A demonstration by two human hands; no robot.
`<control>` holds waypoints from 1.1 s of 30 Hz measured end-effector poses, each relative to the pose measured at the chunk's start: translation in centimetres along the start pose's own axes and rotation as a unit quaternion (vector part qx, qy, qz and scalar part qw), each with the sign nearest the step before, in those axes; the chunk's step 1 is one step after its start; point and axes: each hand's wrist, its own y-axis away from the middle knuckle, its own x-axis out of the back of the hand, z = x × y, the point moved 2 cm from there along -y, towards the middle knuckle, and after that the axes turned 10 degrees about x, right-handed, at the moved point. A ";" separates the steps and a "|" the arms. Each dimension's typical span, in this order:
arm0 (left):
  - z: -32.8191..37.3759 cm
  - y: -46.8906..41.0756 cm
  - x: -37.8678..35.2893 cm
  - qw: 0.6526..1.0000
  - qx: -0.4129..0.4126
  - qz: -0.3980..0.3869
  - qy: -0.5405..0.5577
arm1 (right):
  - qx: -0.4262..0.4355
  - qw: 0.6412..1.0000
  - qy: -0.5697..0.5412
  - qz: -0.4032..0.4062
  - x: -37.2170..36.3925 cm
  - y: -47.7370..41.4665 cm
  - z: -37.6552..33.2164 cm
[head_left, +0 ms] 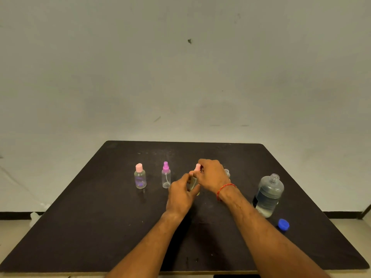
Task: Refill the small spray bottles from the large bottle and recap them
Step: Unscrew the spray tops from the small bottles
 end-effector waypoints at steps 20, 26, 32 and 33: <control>1.6 -0.2 1.2 0.999 -0.032 -0.021 -0.031 | 0.059 0.996 -0.017 -0.067 1.7 -0.3 -1.2; 1.7 -0.1 1.1 0.999 -0.030 -0.017 -0.018 | 0.018 0.998 -0.049 -0.019 1.9 -0.2 -1.0; 1.7 -0.1 0.9 1.000 -0.011 -0.020 -0.019 | 0.053 0.997 -0.018 -0.058 2.3 -0.6 -1.4; 1.6 -0.1 0.9 1.000 -0.009 -0.019 -0.020 | 0.059 0.996 -0.034 -0.060 2.4 -0.6 -1.5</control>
